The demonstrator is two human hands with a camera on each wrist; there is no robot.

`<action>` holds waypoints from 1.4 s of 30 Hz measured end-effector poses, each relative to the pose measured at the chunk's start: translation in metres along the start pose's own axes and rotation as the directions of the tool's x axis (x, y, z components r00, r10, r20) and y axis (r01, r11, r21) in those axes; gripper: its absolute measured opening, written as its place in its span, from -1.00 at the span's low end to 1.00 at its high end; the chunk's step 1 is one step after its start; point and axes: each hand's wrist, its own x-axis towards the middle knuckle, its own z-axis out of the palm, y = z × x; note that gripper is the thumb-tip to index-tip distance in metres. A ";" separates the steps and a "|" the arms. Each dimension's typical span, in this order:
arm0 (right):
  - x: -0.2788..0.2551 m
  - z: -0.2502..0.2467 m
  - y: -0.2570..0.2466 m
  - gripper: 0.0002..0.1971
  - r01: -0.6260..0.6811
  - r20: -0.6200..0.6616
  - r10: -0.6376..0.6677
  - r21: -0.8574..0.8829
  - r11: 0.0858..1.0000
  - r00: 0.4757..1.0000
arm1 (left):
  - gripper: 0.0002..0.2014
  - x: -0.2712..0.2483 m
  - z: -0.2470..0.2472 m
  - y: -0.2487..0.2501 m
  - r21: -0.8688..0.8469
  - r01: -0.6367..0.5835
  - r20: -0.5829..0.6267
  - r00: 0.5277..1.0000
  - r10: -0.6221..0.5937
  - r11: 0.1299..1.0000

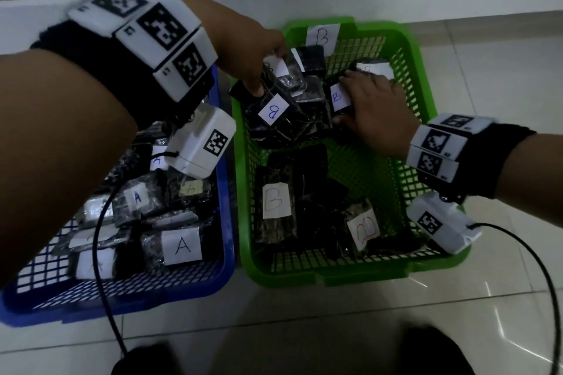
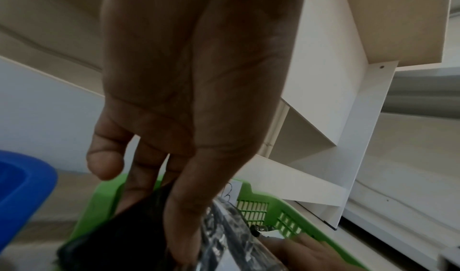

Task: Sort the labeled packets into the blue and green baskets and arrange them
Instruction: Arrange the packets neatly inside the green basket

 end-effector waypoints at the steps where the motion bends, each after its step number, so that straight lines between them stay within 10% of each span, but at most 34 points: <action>1: -0.001 0.001 0.002 -0.35 -0.013 -0.008 0.014 0.017 1.000 1.000 | -0.27 0.000 0.000 0.000 0.002 -0.003 -0.002 1.000 0.003 1.000; 8: 0.007 -0.016 0.019 -0.27 0.114 0.210 -0.094 -0.090 0.989 0.973 | -0.24 0.000 0.000 -0.001 0.010 -0.003 0.016 1.000 0.003 1.000; 18: 0.007 -0.006 0.014 -0.22 0.145 0.163 -0.110 -0.223 0.964 0.980 | -0.18 0.005 -0.001 0.001 -0.006 0.023 0.107 0.994 -0.023 1.000; 24: -0.002 -0.015 0.022 -0.04 0.156 0.151 -0.155 0.001 0.988 0.976 | -0.18 0.010 0.000 -0.002 -0.010 0.032 0.105 0.994 -0.031 0.999; 33: -0.009 -0.026 0.009 -0.55 0.300 0.232 -0.244 -0.246 0.922 0.941 | -0.18 0.010 0.003 -0.003 -0.025 0.042 0.102 0.994 -0.040 0.999; 42: -0.011 -0.040 0.000 -0.55 0.339 0.262 -0.230 -0.523 0.782 0.937 | -0.16 0.010 0.003 -0.003 -0.052 0.031 0.105 0.994 -0.026 0.998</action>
